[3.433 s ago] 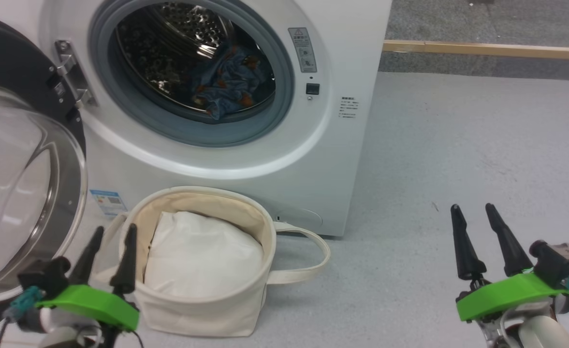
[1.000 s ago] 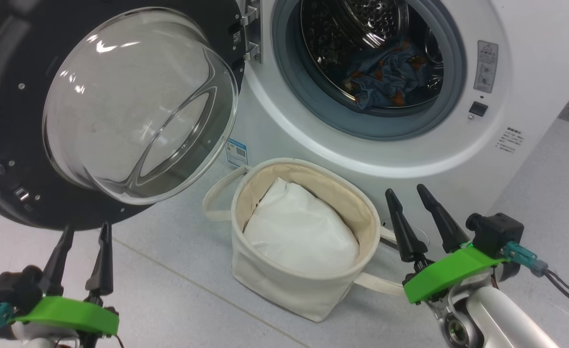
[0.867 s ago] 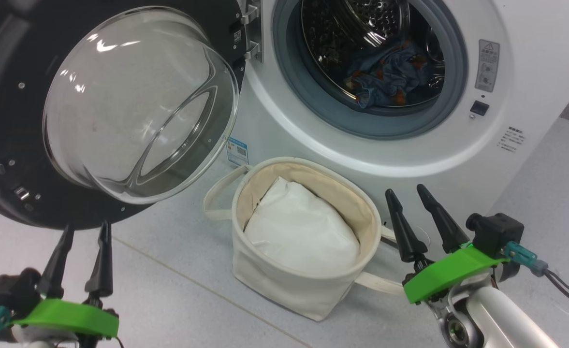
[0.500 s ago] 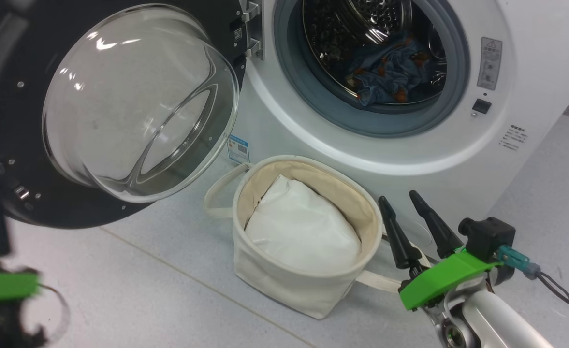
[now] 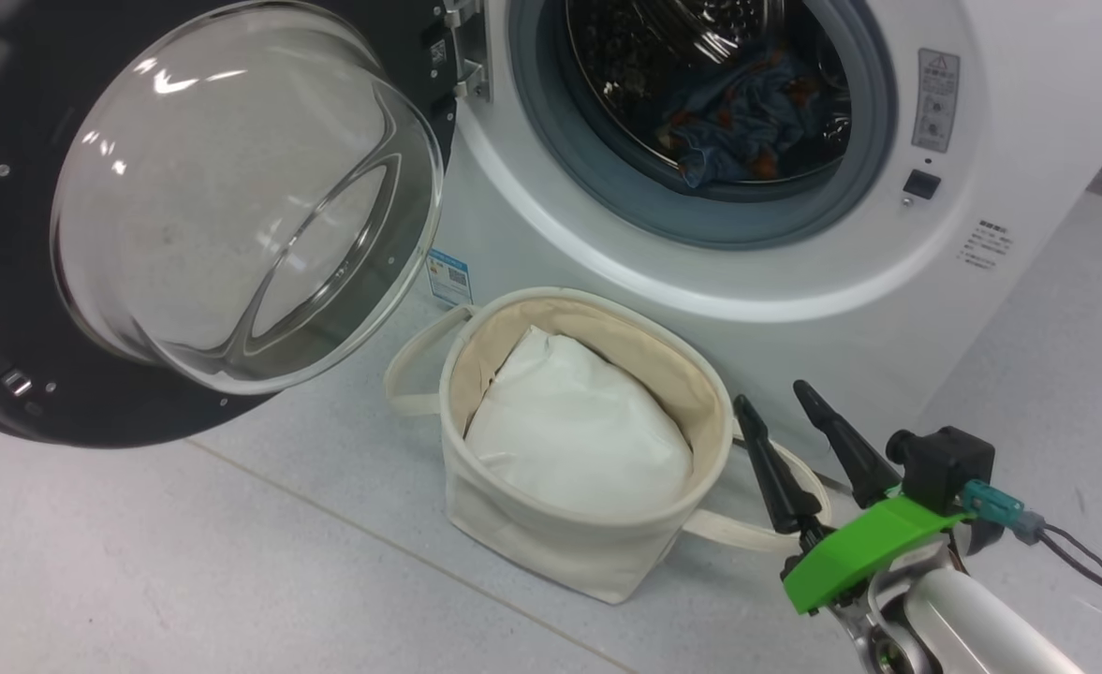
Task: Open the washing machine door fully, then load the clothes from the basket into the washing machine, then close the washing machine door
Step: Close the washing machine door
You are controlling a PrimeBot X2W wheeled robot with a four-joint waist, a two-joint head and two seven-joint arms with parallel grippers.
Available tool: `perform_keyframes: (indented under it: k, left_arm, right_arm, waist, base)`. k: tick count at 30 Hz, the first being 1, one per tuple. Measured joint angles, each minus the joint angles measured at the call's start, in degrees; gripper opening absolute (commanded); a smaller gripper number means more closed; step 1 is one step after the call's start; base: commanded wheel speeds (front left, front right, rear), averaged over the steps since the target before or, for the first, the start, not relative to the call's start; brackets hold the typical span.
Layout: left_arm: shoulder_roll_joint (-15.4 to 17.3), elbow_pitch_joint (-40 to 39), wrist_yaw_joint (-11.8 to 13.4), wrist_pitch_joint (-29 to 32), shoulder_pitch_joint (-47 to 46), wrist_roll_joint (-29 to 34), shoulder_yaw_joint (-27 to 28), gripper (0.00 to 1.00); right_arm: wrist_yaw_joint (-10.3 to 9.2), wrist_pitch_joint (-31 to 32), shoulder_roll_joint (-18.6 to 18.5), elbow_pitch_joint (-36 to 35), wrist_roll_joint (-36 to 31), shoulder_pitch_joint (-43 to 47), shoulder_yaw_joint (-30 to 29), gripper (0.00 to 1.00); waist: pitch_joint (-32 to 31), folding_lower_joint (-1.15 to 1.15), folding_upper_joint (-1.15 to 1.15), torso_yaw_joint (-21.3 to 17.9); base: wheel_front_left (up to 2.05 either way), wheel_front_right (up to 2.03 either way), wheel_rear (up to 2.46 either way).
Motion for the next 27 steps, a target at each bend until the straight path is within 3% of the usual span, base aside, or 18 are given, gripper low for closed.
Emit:
perform_keyframes:
  k: [12, 27]
  left_arm:
    - [2.89, 20.73, -0.68, 1.31, -12.02, -3.18, 1.87, 0.00]
    - [6.05, 33.74, -3.15, 3.90, -18.56, -3.58, 1.04, 0.00]
  right_arm:
    - [0.00, 0.00, -1.75, -0.80, -0.73, -1.58, 0.64, 1.00]
    - [0.00, 0.00, -5.50, -1.36, -1.59, -0.60, 0.26, 1.00]
  waist:
    - [3.37, 0.00, 0.00, -0.90]
    - [4.35, 0.00, 0.00, -2.59]
  base:
    - [0.00, 0.00, 0.00]
    - [0.00, 0.00, 0.00]
